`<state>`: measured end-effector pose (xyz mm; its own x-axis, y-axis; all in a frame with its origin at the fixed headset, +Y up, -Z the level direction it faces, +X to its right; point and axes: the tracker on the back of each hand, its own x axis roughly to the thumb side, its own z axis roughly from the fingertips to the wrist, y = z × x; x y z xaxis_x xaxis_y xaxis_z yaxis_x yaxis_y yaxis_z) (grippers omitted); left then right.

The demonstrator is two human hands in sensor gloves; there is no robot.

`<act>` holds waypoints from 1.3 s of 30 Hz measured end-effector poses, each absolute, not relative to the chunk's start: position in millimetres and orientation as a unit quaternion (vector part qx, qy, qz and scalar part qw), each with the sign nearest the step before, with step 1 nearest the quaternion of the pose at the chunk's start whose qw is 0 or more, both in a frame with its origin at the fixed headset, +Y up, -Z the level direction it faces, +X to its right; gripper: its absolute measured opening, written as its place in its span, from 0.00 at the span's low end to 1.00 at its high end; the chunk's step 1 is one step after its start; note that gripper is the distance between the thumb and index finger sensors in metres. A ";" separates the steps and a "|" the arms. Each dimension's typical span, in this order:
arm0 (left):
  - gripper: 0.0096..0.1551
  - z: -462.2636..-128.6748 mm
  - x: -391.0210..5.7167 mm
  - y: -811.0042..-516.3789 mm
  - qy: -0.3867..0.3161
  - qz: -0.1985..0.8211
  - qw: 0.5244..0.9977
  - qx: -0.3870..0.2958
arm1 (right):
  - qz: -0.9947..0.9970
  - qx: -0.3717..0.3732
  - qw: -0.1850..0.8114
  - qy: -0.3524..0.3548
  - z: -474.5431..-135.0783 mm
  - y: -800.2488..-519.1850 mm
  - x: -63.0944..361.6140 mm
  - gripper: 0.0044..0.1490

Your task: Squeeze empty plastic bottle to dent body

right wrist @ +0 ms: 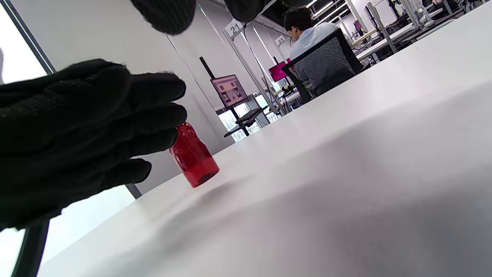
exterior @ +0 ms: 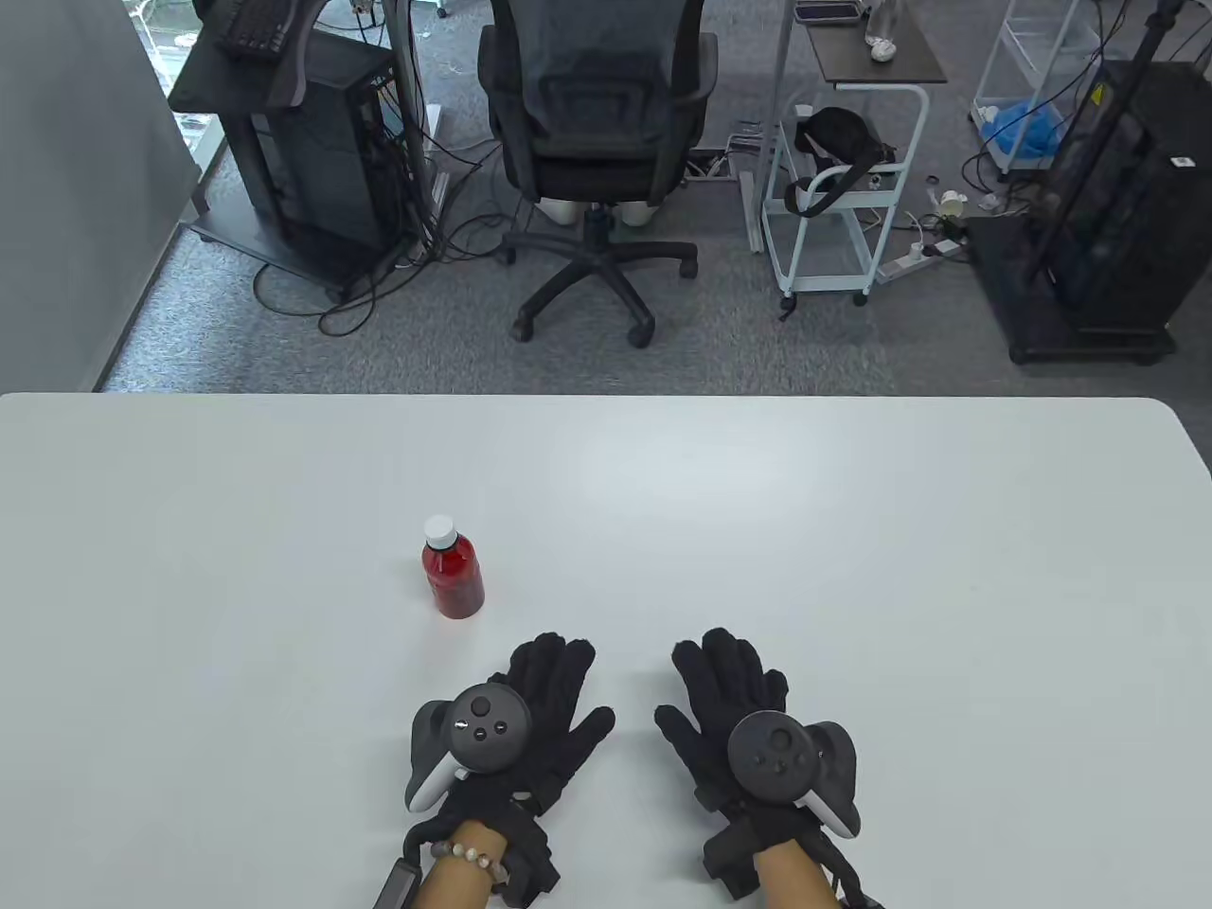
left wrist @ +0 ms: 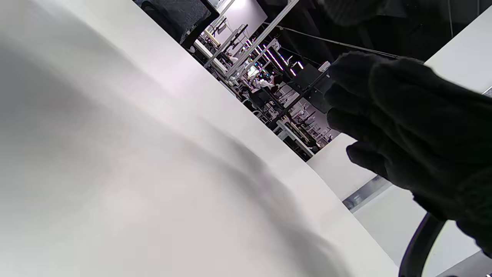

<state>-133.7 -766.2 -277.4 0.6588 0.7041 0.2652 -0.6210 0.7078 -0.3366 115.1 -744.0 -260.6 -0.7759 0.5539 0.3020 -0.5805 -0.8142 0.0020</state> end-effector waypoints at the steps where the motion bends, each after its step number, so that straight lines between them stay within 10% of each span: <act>1: 0.45 -277.4 -133.3 -766.6 -0.192 0.368 0.903 -0.111 | 0.941 0.145 0.302 -0.043 -260.9 -744.2 115.2 0.45; 25: 0.47 -281.3 -144.5 -768.1 -0.182 0.379 0.904 -0.082 | 0.929 0.157 0.335 -0.034 -257.7 -742.4 113.3 0.45; 39: 0.58 -300.2 -192.2 -760.1 -0.046 0.414 0.909 -0.008 | 0.918 0.166 0.360 -0.022 -256.7 -742.9 110.0 0.45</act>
